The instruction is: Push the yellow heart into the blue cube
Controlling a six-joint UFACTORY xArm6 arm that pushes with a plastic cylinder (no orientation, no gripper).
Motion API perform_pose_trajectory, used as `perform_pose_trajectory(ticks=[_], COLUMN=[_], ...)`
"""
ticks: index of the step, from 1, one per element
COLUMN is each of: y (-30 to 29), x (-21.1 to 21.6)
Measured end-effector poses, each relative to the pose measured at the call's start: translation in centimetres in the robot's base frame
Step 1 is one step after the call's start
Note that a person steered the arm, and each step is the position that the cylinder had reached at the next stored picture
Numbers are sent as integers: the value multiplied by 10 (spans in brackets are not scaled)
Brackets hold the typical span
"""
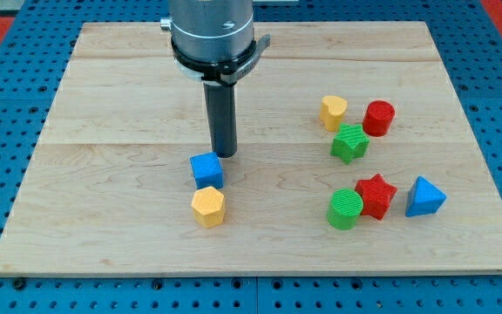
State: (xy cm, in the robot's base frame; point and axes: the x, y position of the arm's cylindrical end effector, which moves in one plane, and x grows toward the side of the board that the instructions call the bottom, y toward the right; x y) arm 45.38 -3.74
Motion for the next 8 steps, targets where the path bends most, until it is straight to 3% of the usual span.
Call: perform_pose_trajectory(ticks=[2, 3, 4, 5, 6, 7, 8], y=[70, 160, 174, 123, 60, 34, 41], x=[-113, -109, -72, -35, -28, -28, -59])
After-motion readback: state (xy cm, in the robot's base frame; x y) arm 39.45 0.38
